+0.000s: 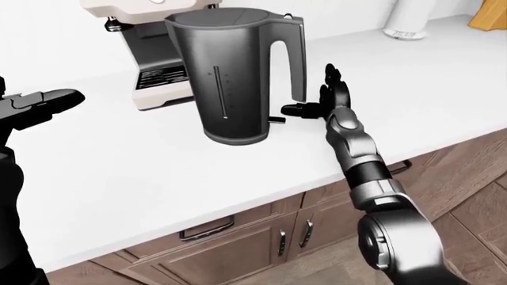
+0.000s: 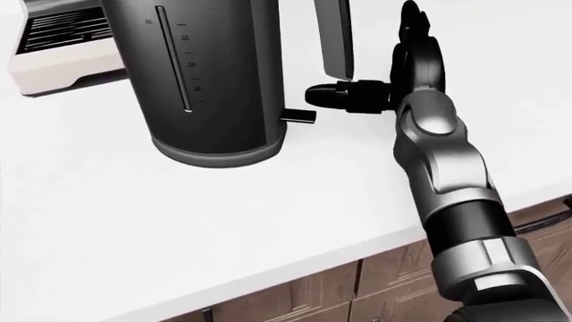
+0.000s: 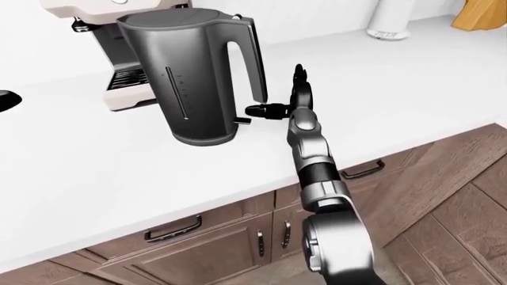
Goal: Press down the lever to turn on the electric kettle.
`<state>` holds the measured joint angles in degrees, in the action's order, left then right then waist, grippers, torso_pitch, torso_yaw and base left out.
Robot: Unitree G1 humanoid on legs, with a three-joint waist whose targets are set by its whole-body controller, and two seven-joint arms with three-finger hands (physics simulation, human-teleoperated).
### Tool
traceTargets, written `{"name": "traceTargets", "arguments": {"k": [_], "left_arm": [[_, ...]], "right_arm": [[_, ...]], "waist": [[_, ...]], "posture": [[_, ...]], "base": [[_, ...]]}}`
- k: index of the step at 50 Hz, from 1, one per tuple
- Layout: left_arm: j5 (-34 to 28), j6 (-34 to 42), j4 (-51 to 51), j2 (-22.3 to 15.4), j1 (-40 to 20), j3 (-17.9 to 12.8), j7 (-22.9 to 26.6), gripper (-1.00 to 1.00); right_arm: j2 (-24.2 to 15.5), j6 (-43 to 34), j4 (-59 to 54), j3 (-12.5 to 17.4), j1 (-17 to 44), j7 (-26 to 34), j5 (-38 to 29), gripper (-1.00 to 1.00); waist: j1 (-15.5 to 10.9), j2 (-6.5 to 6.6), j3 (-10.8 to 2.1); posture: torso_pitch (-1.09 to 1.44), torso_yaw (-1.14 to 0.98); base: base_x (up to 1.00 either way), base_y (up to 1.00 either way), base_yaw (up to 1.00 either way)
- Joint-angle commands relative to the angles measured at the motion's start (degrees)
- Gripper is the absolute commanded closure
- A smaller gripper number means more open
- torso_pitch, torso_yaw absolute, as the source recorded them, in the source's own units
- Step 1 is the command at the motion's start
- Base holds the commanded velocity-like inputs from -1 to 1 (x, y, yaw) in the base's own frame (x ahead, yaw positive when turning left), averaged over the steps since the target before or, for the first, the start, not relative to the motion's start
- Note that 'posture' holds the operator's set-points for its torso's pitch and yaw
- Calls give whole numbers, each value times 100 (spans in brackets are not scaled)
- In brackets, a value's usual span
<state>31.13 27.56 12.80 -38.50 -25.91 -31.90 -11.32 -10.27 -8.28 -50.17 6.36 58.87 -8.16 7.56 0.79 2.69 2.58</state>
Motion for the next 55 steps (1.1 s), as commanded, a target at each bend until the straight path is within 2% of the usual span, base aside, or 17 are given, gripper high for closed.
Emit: {"name": "traceTargets", "arguments": {"k": [1,14,36,40,44,55], "left_arm": [[-10,-161,151,-136,-136,-95,11,-100],[6,-154,158,-148,-140,-100,3,-100],[42,-134,206,-155,-114,-124,-3,-100],[45,-137,208,-154,-105,-128,1,-100],[53,-125,227,-156,-97,-136,2,-100],[49,-124,230,-156,-92,-138,4,-100]], "right_arm": [[-31,182,226,-7,244,6,-21,-100],[37,356,110,-119,256,45,-302,-100],[34,478,58,-122,243,81,-681,-100],[17,670,-43,-200,227,56,-923,-100],[-10,886,-216,-333,182,-18,-1448,-100],[45,961,-380,-286,91,111,-1797,-100]], "waist": [[0,32,-156],[0,42,-159],[1,53,-156],[2,55,-154],[2,58,-157],[-6,52,-179]], "posture": [[0,0],[0,0],[0,0],[0,0],[0,0],[0,0]], "base": [[0,0,0],[0,0,0],[0,0,0],[0,0,0],[0,0,0],[0,0,0]]}}
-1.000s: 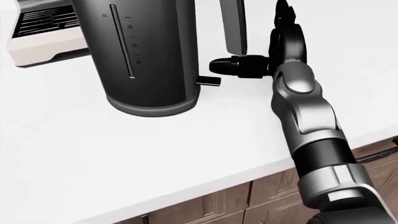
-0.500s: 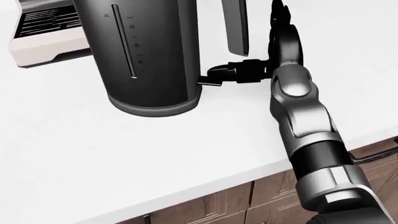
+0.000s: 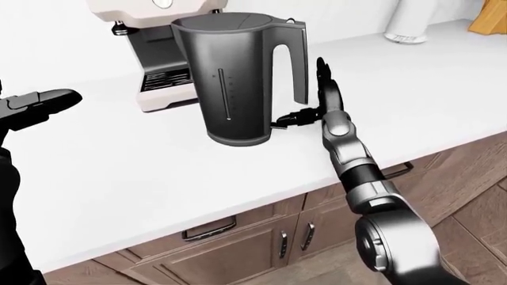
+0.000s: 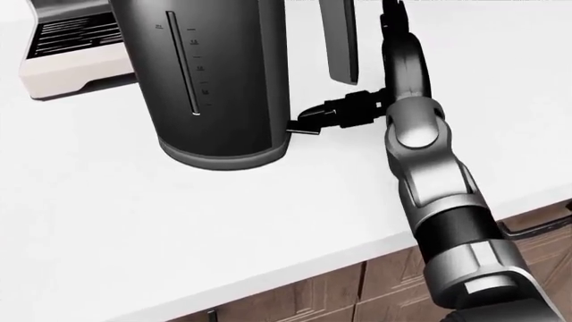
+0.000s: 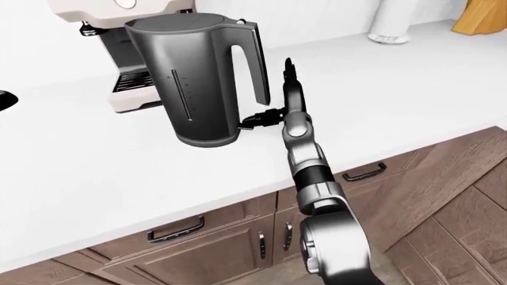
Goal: Press down the lever to turn on the electric kettle.
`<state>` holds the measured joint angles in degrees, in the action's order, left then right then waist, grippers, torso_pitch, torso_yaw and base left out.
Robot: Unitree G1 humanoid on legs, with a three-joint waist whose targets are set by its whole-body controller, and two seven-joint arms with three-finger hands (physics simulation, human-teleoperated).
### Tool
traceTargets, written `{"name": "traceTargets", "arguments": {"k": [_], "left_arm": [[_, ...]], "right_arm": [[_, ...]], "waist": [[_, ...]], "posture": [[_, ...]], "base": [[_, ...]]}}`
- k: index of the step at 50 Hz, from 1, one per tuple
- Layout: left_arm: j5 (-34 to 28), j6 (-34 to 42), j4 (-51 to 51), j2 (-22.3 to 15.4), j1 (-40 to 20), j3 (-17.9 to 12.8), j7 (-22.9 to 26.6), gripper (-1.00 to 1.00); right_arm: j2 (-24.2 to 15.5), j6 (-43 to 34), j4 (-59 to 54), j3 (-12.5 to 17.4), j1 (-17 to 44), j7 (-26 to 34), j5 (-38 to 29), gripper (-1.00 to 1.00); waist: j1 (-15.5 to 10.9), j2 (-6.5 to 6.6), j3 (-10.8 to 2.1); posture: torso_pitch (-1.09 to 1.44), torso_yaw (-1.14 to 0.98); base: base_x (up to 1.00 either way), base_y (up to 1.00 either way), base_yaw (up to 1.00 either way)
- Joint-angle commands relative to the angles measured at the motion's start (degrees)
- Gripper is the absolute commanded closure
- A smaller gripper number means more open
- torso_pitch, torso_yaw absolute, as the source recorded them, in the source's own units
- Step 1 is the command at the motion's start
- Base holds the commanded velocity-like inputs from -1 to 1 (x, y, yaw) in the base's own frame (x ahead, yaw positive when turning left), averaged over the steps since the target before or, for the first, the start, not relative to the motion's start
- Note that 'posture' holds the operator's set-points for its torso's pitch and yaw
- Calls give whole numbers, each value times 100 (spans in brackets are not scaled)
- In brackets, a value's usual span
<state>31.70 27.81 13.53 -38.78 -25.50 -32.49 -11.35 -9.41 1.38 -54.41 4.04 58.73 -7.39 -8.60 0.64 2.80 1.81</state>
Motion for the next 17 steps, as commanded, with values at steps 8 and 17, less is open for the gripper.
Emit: {"name": "traceTargets", "arguments": {"k": [8,17], "left_arm": [[3,-133,169,-135,-133,-93,4,-100],[4,-119,172,-153,-135,-100,18,-100]], "right_arm": [[-22,-2,59,-46,90,47,-246,-100],[-7,-51,146,-45,54,76,-271,-100]], "waist": [[8,39,-112],[8,39,-116]], "posture": [[0,0],[0,0]], "base": [[0,0,0],[0,0,0]]}}
